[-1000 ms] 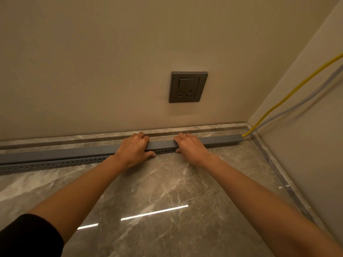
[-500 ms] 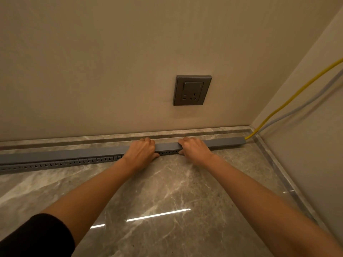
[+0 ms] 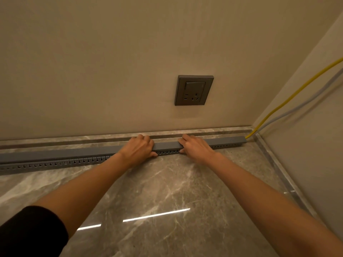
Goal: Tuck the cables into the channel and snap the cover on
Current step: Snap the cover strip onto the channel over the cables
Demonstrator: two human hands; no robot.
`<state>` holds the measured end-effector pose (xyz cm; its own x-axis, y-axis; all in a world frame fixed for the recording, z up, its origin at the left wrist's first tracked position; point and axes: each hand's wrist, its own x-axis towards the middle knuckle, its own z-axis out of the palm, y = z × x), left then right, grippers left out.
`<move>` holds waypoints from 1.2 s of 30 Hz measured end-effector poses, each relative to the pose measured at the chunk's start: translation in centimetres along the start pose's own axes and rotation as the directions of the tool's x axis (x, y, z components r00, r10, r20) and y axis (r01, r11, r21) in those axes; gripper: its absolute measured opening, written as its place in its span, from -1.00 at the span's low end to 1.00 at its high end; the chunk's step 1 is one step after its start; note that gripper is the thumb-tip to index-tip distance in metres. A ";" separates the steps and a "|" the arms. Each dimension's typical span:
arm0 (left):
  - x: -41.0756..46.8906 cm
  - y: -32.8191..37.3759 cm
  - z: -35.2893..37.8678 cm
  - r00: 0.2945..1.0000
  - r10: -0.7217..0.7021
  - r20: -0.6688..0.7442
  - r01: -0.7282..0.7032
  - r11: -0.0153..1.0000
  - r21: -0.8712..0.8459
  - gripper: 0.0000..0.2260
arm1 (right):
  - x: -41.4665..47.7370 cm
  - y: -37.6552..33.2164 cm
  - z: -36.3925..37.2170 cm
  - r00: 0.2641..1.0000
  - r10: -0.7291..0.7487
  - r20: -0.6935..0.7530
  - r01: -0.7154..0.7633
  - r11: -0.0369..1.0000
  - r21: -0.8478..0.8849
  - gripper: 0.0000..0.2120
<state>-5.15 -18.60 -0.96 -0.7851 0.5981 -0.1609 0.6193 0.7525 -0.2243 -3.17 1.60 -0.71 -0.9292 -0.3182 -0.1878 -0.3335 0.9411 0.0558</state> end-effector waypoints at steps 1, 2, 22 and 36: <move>0.1 0.0 0.0 1.000 -0.001 -0.001 0.001 1.000 0.009 -0.51 | 0.0 0.0 0.1 1.000 -0.002 -0.009 0.002 1.000 -0.009 -0.69; 0.3 0.2 0.0 1.000 -0.005 -0.001 0.005 1.000 0.014 -0.51 | -0.1 0.2 0.2 1.000 -0.001 -0.016 0.001 1.000 -0.016 -0.68; -2.9 -2.0 0.5 0.957 -0.284 0.060 0.290 0.924 -0.249 -0.57 | 0.3 0.7 -1.3 0.989 0.139 0.051 -0.134 0.987 -0.083 -0.72; -5.5 -5.2 1.3 0.948 -0.314 0.060 0.315 0.885 -0.343 -0.58 | 5.0 -11.3 -3.5 0.998 -0.069 0.016 0.067 0.994 0.086 -0.74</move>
<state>-4.10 -26.17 -0.13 -0.9390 0.3141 -0.1400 0.3054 0.9488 0.0803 -4.63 -11.01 1.15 -0.9016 -0.3801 -0.2067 -0.3801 0.9240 -0.0413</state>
